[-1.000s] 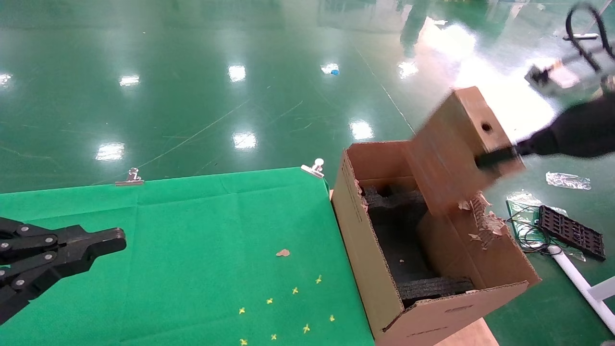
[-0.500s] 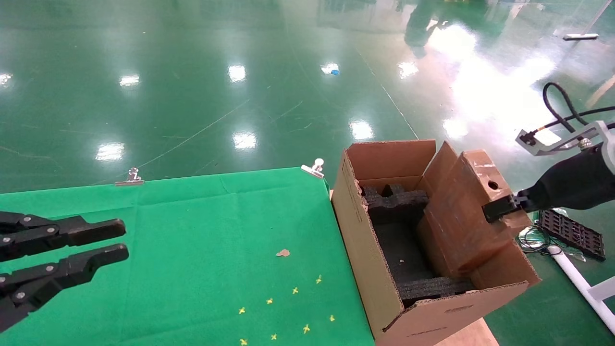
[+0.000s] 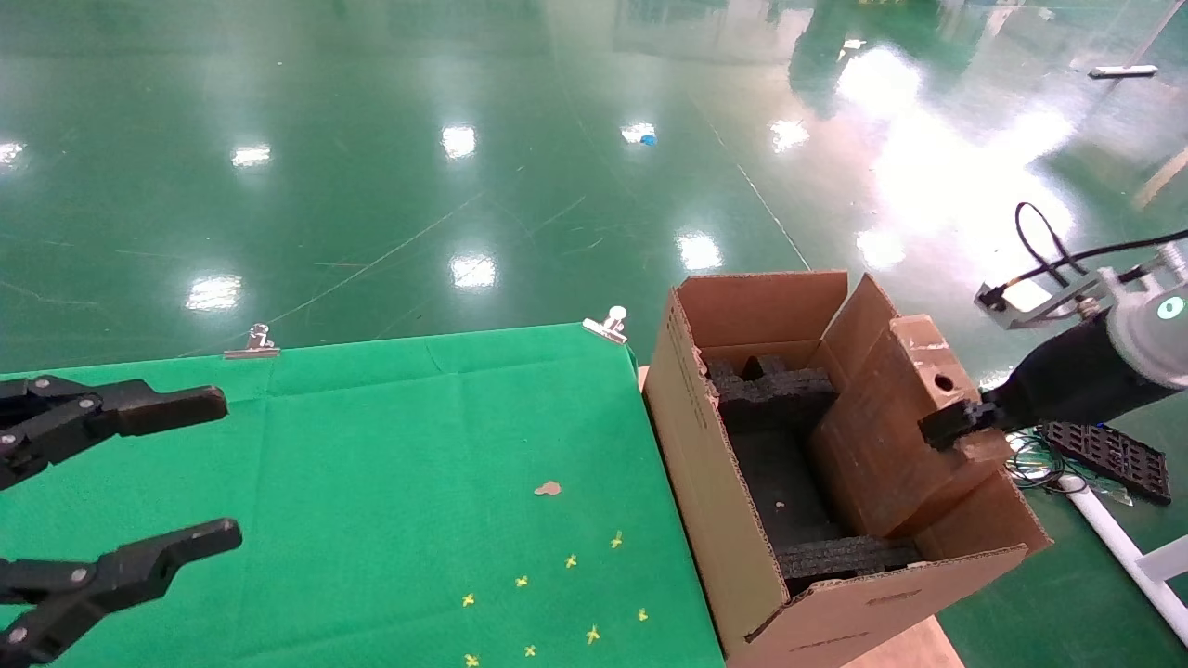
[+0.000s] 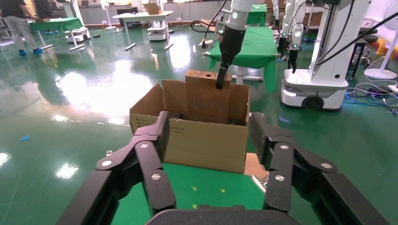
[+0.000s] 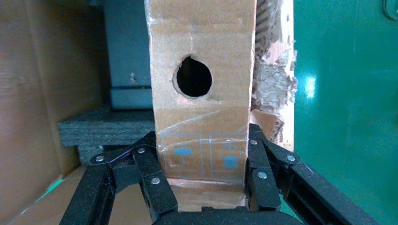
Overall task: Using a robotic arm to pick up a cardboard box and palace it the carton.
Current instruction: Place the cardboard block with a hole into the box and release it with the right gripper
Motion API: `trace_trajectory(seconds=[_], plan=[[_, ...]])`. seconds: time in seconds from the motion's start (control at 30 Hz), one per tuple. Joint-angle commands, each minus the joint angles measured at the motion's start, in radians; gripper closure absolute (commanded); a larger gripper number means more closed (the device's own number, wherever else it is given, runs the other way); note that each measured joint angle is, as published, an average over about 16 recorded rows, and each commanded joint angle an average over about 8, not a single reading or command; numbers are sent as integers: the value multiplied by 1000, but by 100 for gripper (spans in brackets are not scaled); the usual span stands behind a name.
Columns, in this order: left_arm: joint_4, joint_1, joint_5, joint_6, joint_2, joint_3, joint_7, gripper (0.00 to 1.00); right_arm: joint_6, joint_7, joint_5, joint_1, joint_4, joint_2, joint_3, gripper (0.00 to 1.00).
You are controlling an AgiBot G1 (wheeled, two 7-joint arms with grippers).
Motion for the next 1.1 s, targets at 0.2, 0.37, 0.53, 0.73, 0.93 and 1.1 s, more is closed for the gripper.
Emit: trace_trajectory(seconds=[0.2,0.37,0.53,0.73,0.93,1.1], plan=[[0,0,0,0,0,0,0,0,71,-9,28,-92,-44,-34,2,100],[0,0,0,0,0,0,0,0,129,-15,49,-160,-68,-54,6,100],[0,0,0,0,0,1,0,0,178,-27,81,-223,-96,-76,17,100],[0,0,-1,0,0,1,0,0,227,-57,110,-286,-136,-111,28,100],[0,0,-1,0,0,1,1,0,269,-104,130,-341,-192,-151,38,100],[0,0,-1,-1,-1,1,1,0,289,-165,163,-371,-243,-171,59,72]])
